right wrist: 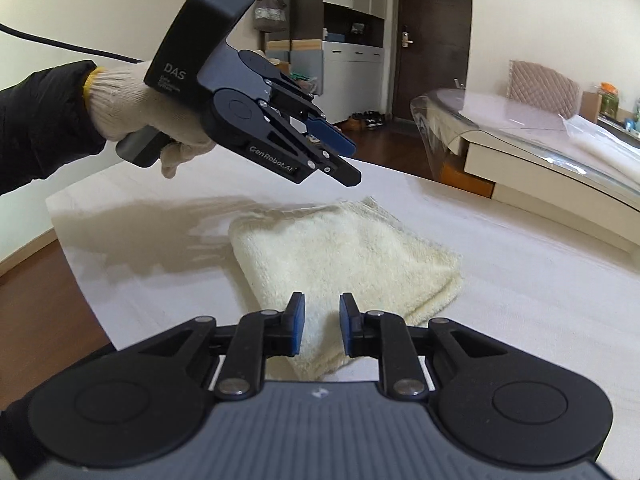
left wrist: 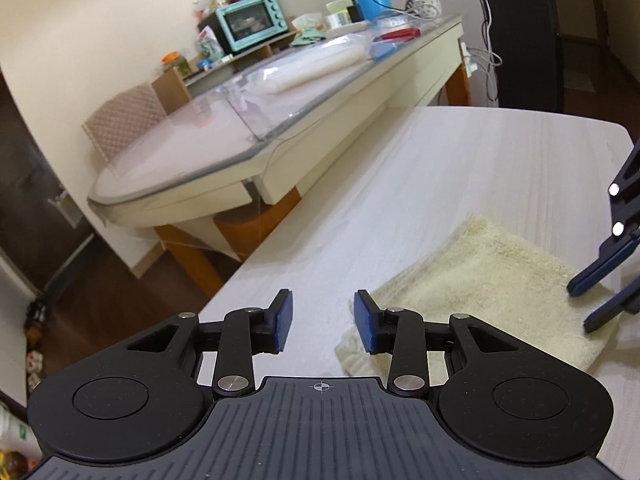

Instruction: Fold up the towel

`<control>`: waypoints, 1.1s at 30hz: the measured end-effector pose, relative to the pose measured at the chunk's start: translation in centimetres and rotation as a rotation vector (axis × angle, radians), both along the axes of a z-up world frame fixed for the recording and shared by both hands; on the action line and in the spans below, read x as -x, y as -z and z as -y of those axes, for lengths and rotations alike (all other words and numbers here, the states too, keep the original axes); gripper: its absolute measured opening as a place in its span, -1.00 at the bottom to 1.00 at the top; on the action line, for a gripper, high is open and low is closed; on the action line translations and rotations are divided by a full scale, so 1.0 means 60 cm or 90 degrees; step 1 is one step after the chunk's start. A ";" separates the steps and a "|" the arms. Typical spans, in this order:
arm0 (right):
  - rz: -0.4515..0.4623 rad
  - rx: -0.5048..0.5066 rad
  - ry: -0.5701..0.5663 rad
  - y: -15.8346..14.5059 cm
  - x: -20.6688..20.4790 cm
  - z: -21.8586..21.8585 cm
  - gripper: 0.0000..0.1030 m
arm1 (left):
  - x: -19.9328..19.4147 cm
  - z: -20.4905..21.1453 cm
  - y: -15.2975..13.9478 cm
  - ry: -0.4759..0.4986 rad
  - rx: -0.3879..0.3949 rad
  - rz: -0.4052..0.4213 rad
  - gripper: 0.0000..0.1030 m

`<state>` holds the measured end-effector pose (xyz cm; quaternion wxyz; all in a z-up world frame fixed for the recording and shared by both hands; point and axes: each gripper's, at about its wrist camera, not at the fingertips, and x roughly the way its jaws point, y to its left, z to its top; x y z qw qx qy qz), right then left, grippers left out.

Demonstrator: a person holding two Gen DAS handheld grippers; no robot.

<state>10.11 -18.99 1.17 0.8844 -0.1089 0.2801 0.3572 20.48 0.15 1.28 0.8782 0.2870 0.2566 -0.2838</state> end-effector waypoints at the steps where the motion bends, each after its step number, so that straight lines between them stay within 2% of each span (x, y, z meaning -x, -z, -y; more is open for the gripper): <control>1: 0.005 -0.001 0.009 -0.005 -0.002 0.002 -0.61 | 0.001 -0.001 -0.001 -0.002 0.001 0.003 -0.26; 6: 0.026 0.022 0.046 -0.014 -0.043 0.003 -0.61 | 0.027 -0.023 -0.003 -0.021 0.007 -0.008 -0.27; 11: 0.031 0.048 0.063 0.000 -0.098 -0.003 -0.62 | 0.075 -0.035 0.009 -0.008 0.016 -0.021 -0.27; 19: 0.015 0.067 0.089 0.031 -0.128 0.013 -0.60 | 0.080 -0.036 0.049 -0.018 0.014 -0.046 -0.27; 22: 0.029 0.048 0.090 0.012 -0.111 0.020 -0.60 | 0.092 -0.044 0.031 -0.029 0.026 -0.027 -0.27; 27: 0.041 0.015 0.026 -0.012 -0.048 0.014 -0.60 | 0.142 -0.050 0.009 -0.019 0.051 -0.017 -0.27; 33: 0.038 0.039 -0.005 0.005 -0.004 -0.002 -0.60 | 0.183 -0.031 0.044 -0.008 0.010 -0.029 -0.27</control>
